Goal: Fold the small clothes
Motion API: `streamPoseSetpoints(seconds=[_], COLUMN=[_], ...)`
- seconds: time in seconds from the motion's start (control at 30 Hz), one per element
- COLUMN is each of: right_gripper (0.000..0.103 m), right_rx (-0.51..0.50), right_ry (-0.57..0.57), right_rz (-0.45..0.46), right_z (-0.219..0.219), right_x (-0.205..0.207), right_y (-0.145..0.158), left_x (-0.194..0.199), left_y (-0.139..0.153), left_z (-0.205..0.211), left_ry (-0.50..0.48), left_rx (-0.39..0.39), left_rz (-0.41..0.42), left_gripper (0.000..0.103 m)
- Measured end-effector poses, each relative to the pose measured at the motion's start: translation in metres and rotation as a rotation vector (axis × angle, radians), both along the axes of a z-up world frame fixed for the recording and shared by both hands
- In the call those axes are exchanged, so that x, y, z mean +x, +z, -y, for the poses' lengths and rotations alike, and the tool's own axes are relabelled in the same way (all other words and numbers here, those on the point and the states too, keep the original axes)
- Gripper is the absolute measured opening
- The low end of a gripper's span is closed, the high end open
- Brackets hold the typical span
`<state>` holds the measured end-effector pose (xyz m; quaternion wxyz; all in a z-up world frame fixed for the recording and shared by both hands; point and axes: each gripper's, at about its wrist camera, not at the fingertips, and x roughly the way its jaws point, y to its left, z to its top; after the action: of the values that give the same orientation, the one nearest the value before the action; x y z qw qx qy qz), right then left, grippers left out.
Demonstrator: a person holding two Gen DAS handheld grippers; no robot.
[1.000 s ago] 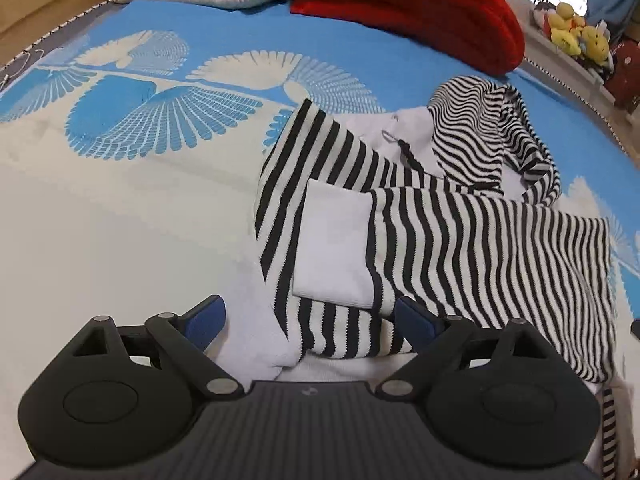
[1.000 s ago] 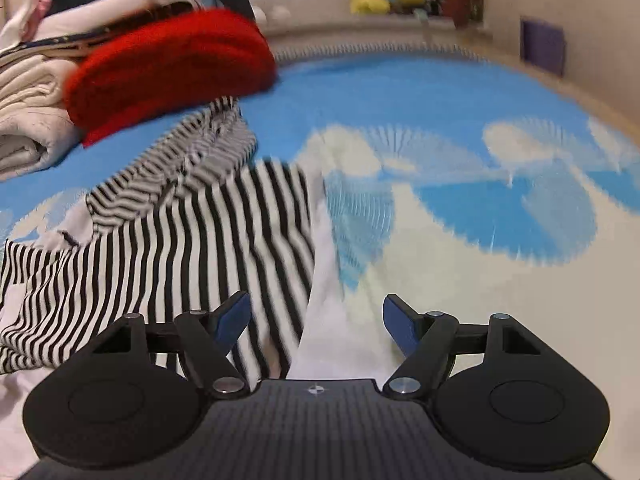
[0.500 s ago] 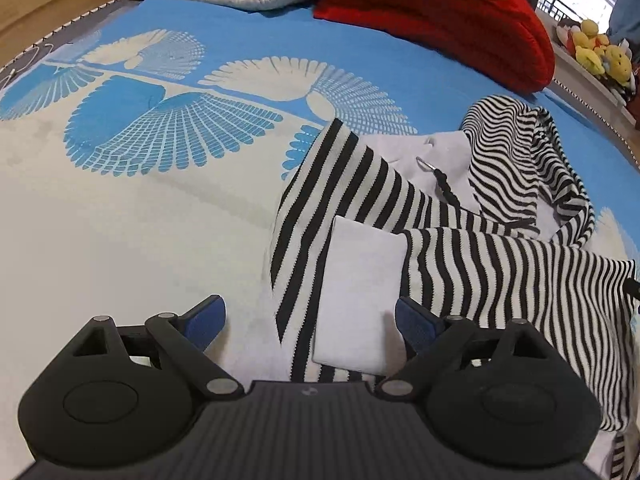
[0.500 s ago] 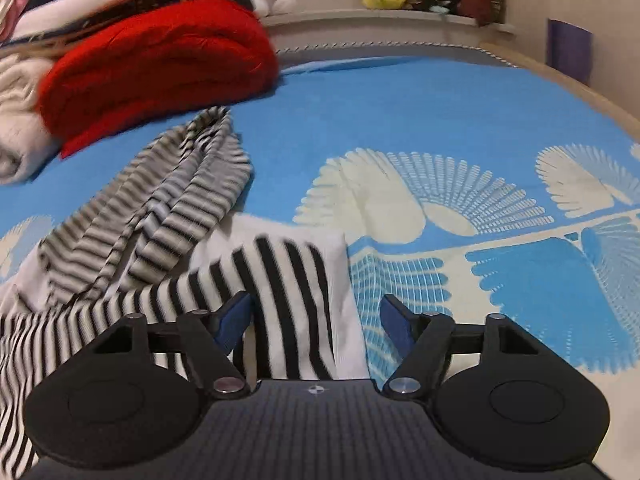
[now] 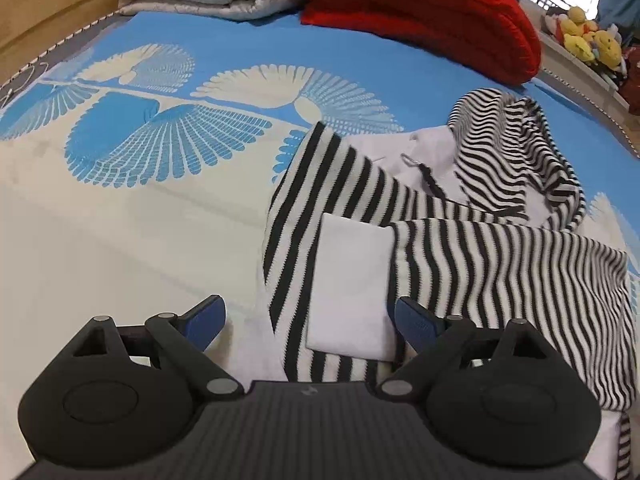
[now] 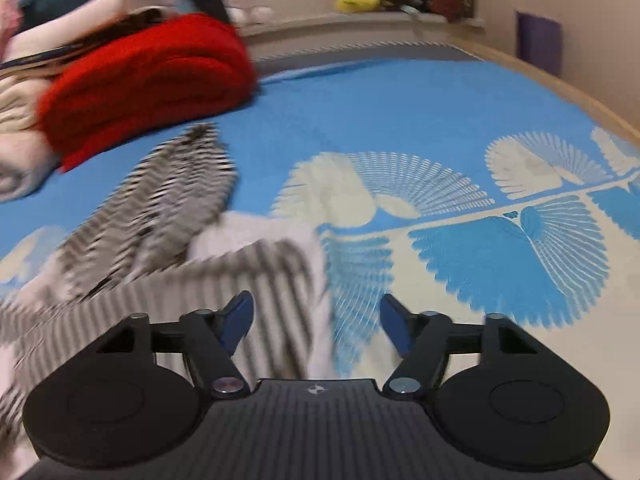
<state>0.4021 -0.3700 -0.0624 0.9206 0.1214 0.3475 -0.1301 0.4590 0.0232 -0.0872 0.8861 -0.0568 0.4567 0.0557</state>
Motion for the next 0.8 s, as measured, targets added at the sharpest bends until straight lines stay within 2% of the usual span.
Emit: streamPoseSetpoints(seconds=[0.13,0.23,0.3,0.47,0.8], right_gripper=[0.089,0.090,0.090,0.090,0.090], right_rx=[-0.017,-0.006,-0.005,-0.078,-0.061], right_ry=[0.062,0.045,0.065,0.065,0.044], right_rz=[0.063,0.109,0.115,0.125,0.095], right_z=[-0.034,-0.047,-0.052,-0.051,-0.040], right_x=[-0.067,-0.092,-0.093,-0.084,-0.076], right_y=[0.017,0.019,0.018,0.010,-0.001], left_x=[-0.016,-0.030,-0.036,-0.044,-0.045], left_y=[0.013,0.024,0.029,0.036,0.037], left_z=[0.008,0.012,0.014,0.021,0.022], left_ry=[-0.020,-0.035,-0.045,-0.073,-0.092], left_rx=[0.036,0.067,0.095,0.208,0.205], left_rz=[0.030,0.068,0.093,0.155,0.151], left_gripper=[0.095,0.096,0.103,0.103,0.103])
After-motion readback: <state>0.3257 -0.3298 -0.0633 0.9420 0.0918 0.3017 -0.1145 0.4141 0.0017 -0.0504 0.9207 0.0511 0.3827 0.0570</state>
